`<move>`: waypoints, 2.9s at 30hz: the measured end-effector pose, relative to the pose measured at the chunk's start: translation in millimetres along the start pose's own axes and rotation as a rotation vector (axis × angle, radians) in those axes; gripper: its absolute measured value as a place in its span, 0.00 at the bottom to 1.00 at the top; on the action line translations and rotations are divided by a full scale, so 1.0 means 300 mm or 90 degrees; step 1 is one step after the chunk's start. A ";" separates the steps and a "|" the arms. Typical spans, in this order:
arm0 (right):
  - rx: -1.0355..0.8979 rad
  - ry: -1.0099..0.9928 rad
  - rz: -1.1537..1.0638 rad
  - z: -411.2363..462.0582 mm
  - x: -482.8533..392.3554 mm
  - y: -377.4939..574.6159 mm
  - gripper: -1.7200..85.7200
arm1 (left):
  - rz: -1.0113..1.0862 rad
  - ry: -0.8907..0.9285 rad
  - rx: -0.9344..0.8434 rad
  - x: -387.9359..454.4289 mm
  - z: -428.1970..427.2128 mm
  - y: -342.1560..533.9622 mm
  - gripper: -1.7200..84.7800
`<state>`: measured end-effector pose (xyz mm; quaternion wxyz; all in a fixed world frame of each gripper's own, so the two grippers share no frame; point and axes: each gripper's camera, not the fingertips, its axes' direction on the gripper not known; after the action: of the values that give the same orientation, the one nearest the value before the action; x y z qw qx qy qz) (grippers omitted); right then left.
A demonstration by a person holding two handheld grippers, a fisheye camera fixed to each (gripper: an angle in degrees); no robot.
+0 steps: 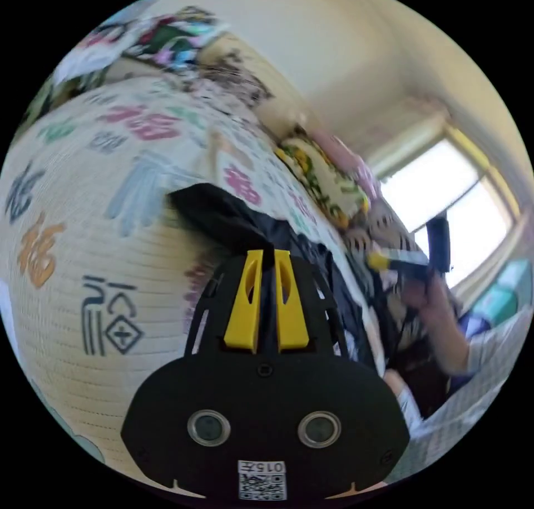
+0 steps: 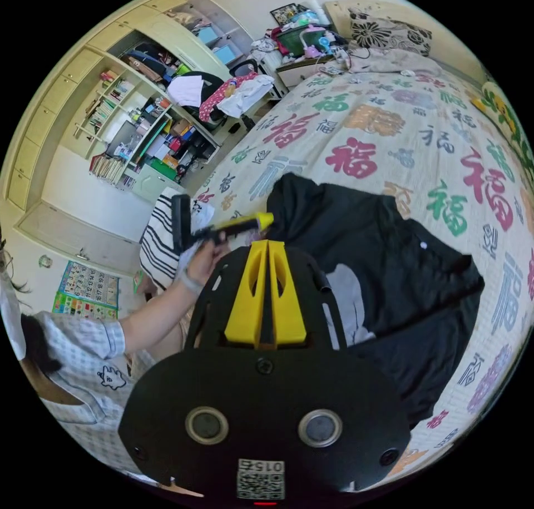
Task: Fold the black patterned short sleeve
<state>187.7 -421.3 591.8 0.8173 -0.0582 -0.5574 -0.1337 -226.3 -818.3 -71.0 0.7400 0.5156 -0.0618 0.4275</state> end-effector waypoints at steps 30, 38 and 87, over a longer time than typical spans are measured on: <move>-0.173 0.023 0.012 0.998 0.306 -0.544 0.02 | -0.119 -0.024 0.085 0.097 -0.553 0.154 0.17; -0.159 -0.034 0.058 0.960 0.468 -0.597 0.02 | -0.200 0.023 0.148 -0.008 -0.616 0.142 0.15; -0.053 -0.098 0.113 -0.132 0.918 -0.212 0.08 | 0.093 -0.047 -0.035 0.567 0.065 0.352 0.10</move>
<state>299.4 -534.3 828.9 0.7778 -0.1513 -0.6049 -0.0788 -186.4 -726.7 103.5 0.7178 0.5046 -0.1382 0.4594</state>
